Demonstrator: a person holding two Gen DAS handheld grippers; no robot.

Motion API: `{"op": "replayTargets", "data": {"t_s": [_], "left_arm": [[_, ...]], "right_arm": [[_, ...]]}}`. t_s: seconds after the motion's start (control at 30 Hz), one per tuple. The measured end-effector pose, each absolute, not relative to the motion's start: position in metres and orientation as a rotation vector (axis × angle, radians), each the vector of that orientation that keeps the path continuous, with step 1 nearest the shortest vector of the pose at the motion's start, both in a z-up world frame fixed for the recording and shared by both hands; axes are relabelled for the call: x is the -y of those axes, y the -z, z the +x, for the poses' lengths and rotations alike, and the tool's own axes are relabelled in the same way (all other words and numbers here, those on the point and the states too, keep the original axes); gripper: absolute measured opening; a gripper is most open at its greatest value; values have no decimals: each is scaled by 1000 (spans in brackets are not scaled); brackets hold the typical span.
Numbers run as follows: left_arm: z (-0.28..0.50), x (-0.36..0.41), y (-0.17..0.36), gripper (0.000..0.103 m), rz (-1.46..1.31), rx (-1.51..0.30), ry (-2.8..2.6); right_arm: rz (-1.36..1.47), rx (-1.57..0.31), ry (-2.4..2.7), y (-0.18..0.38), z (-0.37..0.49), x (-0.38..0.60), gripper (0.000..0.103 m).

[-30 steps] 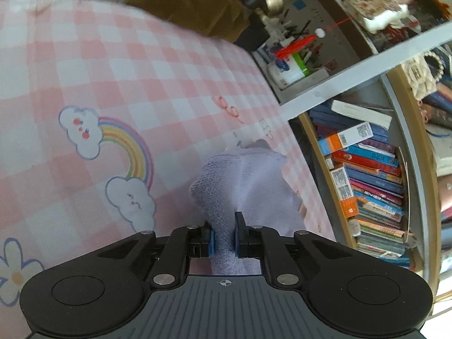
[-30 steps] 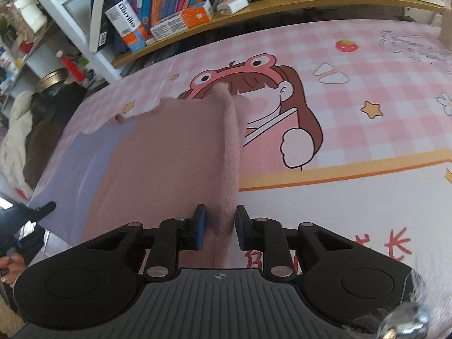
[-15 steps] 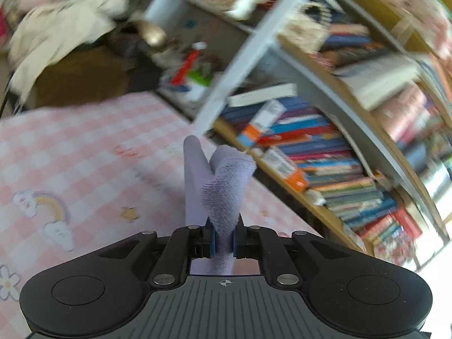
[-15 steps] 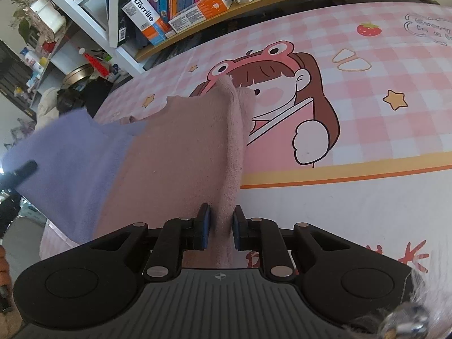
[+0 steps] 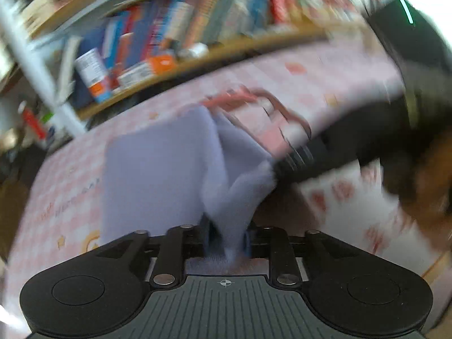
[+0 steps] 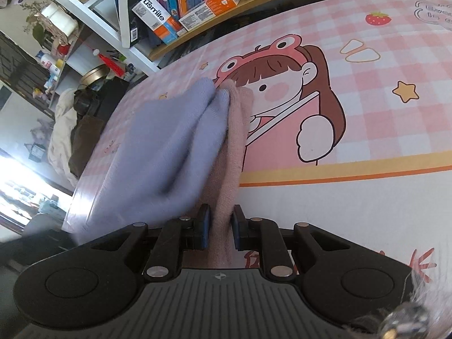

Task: Fold clothes
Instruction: 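Lift the lavender end with the left tool and fold it over onto the pink half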

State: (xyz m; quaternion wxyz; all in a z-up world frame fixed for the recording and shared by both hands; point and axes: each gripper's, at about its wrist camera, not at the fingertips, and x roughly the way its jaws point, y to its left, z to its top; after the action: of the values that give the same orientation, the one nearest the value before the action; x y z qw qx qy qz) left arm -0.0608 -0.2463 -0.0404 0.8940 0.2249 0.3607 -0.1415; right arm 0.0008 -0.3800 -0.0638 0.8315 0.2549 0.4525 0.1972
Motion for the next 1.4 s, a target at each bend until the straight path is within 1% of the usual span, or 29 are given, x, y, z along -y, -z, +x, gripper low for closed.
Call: {"op": "replayTargets", "data": {"t_s": [0.03,0.07,0.1,0.17,0.23,0.3,0.37,0.47,0.53,0.6,0.63,0.67,0.77,0.83,0.87,0.93,0.97,1.0,1.07,1.13,1.17,1.23,1.3,1.33,1.4], "left_arm": [[-62,258,50,41,536,-769,304],[-64,256,47,47,522,-764,315],[-66,253,41,48,498,-754,326],[-71,246,30,50,450,-736,348],[-76,239,18,51,402,-717,370],[-80,232,7,51,354,-697,392],[-85,225,-4,52,306,-678,414],[-93,191,-30,53,183,-642,363],[-90,175,-32,53,139,-644,289],[-87,159,-33,53,96,-647,214],[-86,151,-34,53,75,-649,176],[-82,147,-32,53,69,-657,146],[-74,134,-24,51,53,-666,87],[-72,129,-19,50,52,-676,72],[-71,129,-16,50,56,-684,79],[-69,129,-11,50,64,-701,92],[-69,129,-9,50,68,-710,99],[-68,128,-6,50,72,-718,105],[-66,128,-2,50,80,-735,118],[-65,128,3,50,88,-752,132],[-64,128,6,50,92,-761,138],[-62,128,11,51,100,-777,151],[-61,128,15,51,108,-794,165],[-61,128,15,51,118,-792,173],[-61,126,10,51,123,-776,186]], "right_arm": [[546,-959,-420,64,1,381,15],[553,-958,-422,65,1,381,15],[556,-958,-424,65,1,382,15],[561,-958,-429,66,1,383,15],[552,-958,-433,63,1,385,19],[541,-944,-428,58,-2,391,28],[547,-908,-416,49,-5,401,29],[612,-860,-427,36,-7,411,35],[656,-829,-435,27,-9,418,44],[718,-814,-465,22,-8,420,72],[745,-835,-490,23,-4,415,75],[770,-860,-514,25,-1,410,76],[729,-935,-518,30,10,385,75],[664,-957,-513,29,16,366,70],[621,-958,-510,27,19,356,62],[511,-950,-496,23,22,337,43],[441,-939,-484,22,22,328,26],[374,-887,-499,18,17,323,18],[241,-770,-536,8,4,315,15],[216,-635,-601,0,-16,322,15],[207,-617,-596,0,-20,323,15],[195,-702,-521,14,-10,322,15],[257,-791,-476,32,1,327,19],[290,-835,-455,41,7,330,20],[325,-851,-444,42,7,334,23]]}}
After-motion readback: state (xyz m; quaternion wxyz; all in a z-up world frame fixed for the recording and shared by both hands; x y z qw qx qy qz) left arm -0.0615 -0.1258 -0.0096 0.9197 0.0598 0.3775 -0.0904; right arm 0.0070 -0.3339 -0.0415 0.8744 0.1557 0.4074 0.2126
